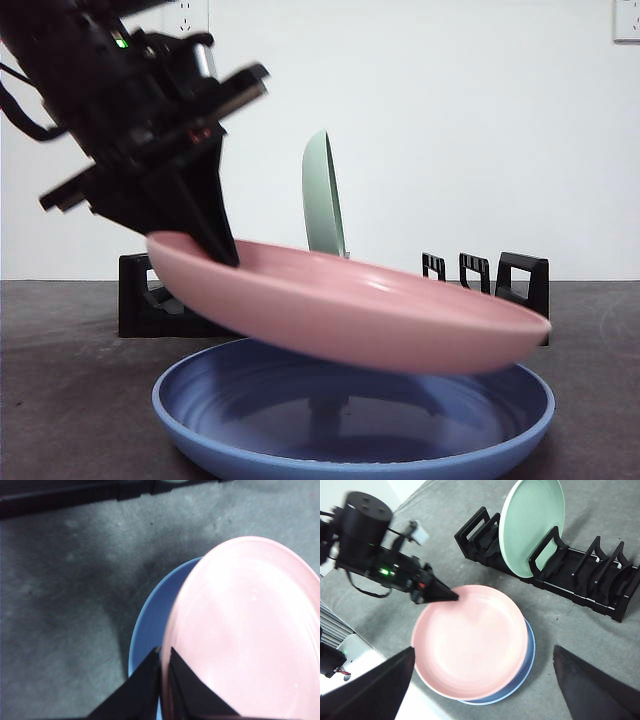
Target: Place the plate
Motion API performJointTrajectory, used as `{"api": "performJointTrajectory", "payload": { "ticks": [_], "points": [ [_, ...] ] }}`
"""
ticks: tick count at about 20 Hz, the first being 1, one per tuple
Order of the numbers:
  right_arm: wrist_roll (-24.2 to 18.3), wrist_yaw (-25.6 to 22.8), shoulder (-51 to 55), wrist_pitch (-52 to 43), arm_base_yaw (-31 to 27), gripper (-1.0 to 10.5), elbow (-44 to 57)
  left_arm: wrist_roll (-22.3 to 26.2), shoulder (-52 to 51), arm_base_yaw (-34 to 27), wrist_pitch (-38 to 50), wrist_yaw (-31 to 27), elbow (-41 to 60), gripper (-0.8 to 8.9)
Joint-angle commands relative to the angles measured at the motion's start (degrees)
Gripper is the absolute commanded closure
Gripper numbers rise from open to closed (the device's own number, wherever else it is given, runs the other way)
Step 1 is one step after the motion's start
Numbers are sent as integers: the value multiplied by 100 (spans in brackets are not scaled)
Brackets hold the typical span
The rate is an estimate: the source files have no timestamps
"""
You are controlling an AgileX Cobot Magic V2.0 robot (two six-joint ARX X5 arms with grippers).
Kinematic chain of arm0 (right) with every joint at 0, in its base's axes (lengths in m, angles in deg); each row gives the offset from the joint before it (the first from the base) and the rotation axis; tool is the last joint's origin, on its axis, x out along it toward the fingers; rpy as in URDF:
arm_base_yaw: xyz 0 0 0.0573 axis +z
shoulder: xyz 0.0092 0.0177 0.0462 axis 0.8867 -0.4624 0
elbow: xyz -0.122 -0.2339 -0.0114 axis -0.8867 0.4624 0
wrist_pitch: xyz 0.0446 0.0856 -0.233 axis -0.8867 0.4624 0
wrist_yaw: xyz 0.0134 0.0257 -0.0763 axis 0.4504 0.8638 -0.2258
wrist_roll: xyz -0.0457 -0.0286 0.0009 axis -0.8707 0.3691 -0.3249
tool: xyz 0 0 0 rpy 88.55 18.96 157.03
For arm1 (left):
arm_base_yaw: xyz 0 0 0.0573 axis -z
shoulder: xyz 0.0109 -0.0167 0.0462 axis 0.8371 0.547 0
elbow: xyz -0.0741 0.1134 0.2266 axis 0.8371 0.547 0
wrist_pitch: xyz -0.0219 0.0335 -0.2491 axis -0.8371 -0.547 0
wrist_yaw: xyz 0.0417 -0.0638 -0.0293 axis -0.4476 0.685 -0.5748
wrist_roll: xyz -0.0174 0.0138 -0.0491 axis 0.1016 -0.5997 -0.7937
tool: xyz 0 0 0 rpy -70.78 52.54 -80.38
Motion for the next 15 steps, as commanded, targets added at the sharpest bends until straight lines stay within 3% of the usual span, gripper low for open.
{"api": "performJointTrajectory", "payload": {
  "ticks": [1, 11, 15],
  "points": [
    [63, -26, -35, -79, 17, 505, -90, -68, 267, 105, 195, 33, -33, 808],
    [63, -24, -35, -79, 17, 505, -90, -68, 402, 205, 243, 33, -33, 807],
    [63, -22, -35, -76, 17, 505, -90, -85, 404, 205, 308, 33, -33, 728]
  ]
}}
